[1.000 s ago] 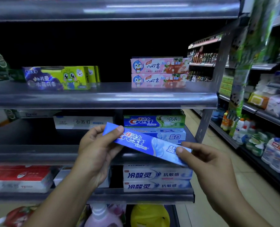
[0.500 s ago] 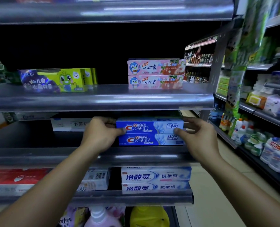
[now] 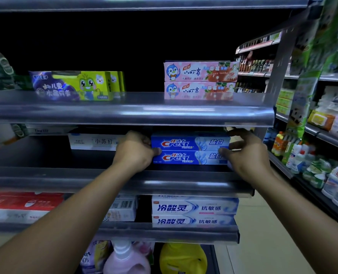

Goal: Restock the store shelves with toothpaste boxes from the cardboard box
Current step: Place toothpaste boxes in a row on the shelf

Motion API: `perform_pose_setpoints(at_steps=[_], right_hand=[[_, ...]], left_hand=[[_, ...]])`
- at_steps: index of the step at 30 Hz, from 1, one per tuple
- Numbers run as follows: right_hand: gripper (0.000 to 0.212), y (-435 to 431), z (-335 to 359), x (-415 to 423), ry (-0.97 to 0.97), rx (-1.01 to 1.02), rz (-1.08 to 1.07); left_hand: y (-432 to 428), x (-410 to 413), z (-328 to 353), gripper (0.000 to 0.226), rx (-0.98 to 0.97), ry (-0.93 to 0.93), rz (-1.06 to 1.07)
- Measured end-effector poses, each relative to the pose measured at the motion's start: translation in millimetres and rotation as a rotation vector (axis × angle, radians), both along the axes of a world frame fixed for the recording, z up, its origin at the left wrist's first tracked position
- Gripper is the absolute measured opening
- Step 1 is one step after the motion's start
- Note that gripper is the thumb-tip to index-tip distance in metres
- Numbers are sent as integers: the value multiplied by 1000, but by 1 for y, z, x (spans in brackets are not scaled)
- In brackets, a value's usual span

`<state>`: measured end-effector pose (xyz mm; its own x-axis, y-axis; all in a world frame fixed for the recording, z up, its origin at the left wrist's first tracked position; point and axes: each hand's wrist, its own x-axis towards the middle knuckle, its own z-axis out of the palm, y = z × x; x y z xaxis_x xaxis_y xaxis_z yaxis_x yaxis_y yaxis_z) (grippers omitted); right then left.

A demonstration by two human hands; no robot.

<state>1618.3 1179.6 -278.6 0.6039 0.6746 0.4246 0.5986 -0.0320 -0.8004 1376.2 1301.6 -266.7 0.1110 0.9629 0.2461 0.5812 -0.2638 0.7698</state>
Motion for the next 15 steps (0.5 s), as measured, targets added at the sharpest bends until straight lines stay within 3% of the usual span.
perform_pose_setpoints(at_steps=[8,11,15], right_hand=[[39,-3,0,-9,-85,-71,-26],[41,-18,-9,-19,-337,-44,-84],[35,-48,-34,-47,-580,157,-64]], left_hand=[[-11,-8,-2,33,109,94,2],[-31,-39,-9,41,291,57,-6],[-72,-112,-38,25,583,16,19]])
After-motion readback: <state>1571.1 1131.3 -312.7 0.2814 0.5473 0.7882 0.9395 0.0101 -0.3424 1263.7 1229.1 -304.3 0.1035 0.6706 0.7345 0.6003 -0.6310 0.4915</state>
